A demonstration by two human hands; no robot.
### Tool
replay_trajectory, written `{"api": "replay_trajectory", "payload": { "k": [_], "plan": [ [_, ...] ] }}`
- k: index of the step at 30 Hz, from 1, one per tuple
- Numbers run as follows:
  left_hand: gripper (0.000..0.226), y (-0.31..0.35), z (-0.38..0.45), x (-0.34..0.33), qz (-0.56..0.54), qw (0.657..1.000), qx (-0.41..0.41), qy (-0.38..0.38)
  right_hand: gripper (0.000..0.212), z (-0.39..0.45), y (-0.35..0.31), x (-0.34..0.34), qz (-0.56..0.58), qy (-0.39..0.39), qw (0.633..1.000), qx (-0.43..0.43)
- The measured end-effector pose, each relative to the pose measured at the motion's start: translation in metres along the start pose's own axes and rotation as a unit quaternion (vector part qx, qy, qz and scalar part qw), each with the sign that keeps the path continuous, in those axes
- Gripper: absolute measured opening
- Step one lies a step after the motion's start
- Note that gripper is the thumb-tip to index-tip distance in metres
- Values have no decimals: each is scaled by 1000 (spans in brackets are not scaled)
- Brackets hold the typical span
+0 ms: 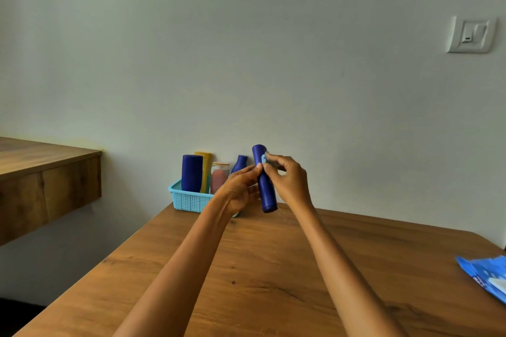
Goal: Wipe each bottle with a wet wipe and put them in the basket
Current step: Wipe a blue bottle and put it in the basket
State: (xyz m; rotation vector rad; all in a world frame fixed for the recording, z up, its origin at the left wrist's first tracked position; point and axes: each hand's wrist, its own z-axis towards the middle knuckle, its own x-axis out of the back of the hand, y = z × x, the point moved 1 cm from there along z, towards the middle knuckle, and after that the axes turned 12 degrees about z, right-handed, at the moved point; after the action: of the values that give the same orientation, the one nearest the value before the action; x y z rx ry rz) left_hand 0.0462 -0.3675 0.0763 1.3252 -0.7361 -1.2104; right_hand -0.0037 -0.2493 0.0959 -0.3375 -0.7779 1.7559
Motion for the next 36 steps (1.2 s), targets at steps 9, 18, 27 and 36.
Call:
{"api": "replay_trajectory", "payload": {
  "k": [9, 18, 27, 36],
  "plan": [
    [48, 4, 0, 15, -32, 997, 12, 69, 19, 3, 4, 9, 20, -145, 986, -75],
    [30, -5, 0, -1, 24, 999, 46, -15, 13, 1, -2, 10, -15, 22, 999, 26],
    [46, 0, 0, -18, 101, 994, 47, -15, 19, 4, 2, 21, -63, 100, 993, 12],
    [56, 12, -2, 9, -33, 992, 89, 88, 21, -2, 2, -2, -14, -96, 995, 29]
  ]
}}
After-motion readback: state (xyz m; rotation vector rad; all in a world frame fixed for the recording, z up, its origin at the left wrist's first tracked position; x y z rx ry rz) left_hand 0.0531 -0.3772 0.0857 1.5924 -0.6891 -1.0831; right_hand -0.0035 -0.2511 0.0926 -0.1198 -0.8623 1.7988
